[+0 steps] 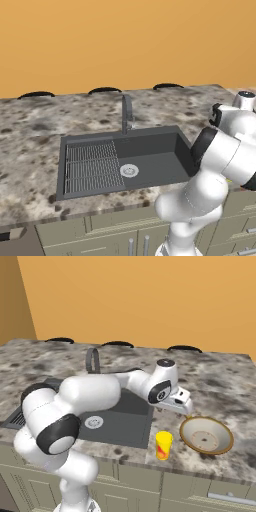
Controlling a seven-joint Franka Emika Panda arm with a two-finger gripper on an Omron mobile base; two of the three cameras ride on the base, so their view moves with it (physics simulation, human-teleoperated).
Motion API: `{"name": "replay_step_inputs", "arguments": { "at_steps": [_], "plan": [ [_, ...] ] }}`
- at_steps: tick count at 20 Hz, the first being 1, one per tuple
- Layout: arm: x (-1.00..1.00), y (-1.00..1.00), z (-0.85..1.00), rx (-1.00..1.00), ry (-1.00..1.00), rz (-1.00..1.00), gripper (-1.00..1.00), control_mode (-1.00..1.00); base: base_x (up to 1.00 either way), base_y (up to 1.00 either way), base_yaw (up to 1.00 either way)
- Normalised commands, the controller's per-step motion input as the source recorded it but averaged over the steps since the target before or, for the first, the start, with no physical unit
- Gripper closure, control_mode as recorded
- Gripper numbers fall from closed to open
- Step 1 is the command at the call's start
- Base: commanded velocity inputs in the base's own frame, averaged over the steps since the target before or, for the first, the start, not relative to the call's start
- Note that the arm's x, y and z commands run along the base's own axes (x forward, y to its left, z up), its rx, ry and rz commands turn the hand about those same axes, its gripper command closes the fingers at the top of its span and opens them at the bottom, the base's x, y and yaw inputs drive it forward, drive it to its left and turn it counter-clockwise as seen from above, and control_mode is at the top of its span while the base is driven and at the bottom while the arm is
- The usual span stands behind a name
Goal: Remove the bell pepper and banana from the sink. Then move the bowl and cup from the counter to the sink for washing.
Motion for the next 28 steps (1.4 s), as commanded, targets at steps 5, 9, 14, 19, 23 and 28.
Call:
{"name": "replay_step_inputs", "arguments": {
  "at_steps": [5,9,14,19,23,28],
  "plan": [
    [-0.27,0.21,0.04,0.03,0.04,-0.1,-1.0,-1.0,0.0,0.0,0.0],
    [-0.21,0.2,-0.01,0.02,0.01,-0.09,-1.0,-1.0,0.0,0.0,0.0],
    [-0.2,0.15,-0.02,0.05,0.0,-0.09,-1.0,-1.0,0.0,0.0,0.0],
    [-0.15,0.12,-0.03,0.08,0.01,-0.08,-1.0,-1.0,0.0,0.0,0.0],
    [-0.13,0.12,-0.04,0.08,0.0,-0.06,-1.0,-1.0,0.0,0.0,0.0],
    [-0.13,0.08,-0.05,0.04,0.0,-0.04,-1.0,-1.0,0.0,0.0,0.0]
  ]
}}
